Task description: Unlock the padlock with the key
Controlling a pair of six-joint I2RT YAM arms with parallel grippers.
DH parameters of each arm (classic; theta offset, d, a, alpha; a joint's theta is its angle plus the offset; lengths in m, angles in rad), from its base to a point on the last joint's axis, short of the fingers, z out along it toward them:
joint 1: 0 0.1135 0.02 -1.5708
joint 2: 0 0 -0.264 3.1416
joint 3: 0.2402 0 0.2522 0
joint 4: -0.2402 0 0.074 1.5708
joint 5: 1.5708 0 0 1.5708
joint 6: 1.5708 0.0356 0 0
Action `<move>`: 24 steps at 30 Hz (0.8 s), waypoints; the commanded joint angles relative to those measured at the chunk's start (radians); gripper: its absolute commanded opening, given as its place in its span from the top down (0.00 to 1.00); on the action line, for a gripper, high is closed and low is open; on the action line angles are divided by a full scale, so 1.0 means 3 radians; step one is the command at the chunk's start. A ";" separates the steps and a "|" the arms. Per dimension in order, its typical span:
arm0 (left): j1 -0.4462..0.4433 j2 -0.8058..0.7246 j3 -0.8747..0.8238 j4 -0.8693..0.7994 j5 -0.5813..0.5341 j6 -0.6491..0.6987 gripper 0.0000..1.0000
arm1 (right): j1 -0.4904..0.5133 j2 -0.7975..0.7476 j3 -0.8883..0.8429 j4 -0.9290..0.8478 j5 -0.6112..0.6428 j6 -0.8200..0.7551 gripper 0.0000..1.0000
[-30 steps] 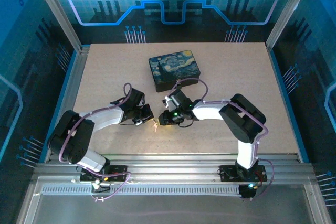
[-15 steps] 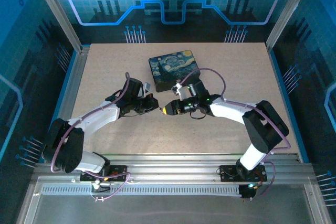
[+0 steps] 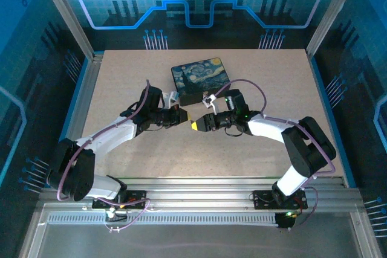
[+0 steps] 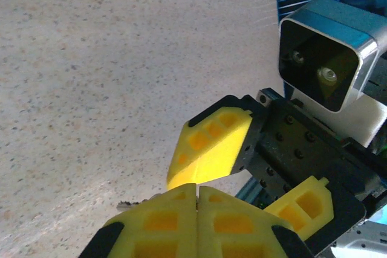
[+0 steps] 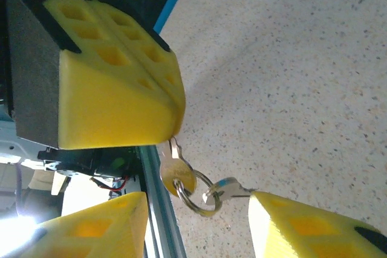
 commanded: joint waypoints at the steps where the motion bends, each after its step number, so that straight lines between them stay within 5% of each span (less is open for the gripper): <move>1: 0.0015 -0.0066 0.0031 0.0138 0.0197 -0.0030 1.00 | 0.0010 -0.0073 -0.0025 0.0157 -0.0110 0.0017 0.53; 11: 0.0015 -0.0042 0.0022 0.0178 0.0301 -0.0042 1.00 | -0.0012 -0.0062 -0.0082 0.0407 -0.0037 0.0215 0.66; 22: 0.0036 -0.0011 -0.0066 0.0331 0.0223 -0.0136 1.00 | -0.0011 -0.0156 -0.0196 0.0558 -0.0039 0.0363 1.00; 24: 0.0049 -0.0005 -0.0079 0.0300 0.0165 -0.0150 0.80 | -0.0016 -0.0204 -0.0215 0.0477 -0.0007 0.0300 1.00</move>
